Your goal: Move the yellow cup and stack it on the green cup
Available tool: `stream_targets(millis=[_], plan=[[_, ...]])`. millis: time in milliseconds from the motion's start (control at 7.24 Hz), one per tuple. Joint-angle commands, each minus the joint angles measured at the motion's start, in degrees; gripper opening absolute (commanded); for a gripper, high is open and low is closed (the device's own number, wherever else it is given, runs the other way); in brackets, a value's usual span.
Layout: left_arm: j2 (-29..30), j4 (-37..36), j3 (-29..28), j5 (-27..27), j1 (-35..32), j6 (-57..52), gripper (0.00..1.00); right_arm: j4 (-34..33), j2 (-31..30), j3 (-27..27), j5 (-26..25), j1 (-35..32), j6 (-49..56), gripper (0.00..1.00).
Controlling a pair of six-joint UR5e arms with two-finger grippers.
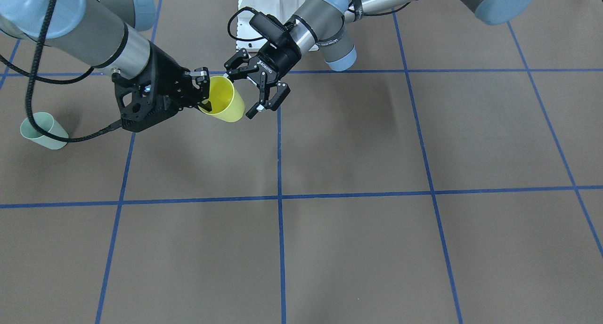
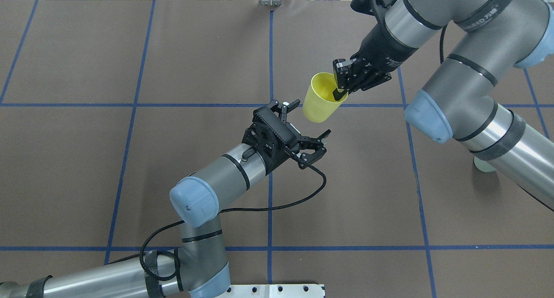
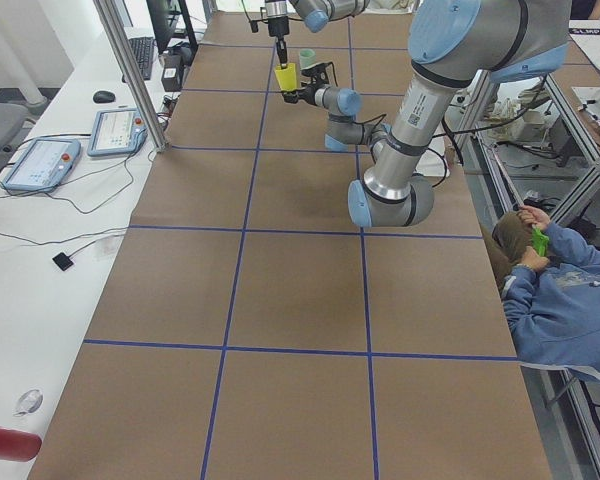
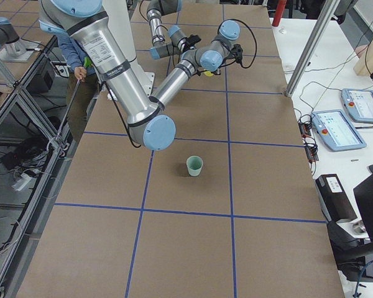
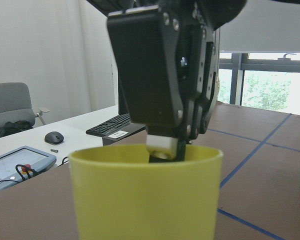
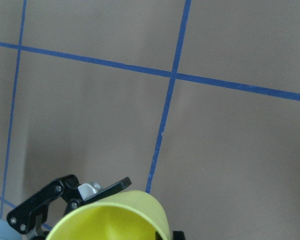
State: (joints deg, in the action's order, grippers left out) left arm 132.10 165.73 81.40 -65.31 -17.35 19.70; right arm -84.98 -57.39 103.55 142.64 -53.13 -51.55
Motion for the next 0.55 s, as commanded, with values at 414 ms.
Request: stream_targets(millis=[414], plan=[[-0.97,-1.45,-1.33,7.63,-2.41,6.45,0.99,-0.1,-25.41,13.03,-3.14,-14.96,1.54,0.0]])
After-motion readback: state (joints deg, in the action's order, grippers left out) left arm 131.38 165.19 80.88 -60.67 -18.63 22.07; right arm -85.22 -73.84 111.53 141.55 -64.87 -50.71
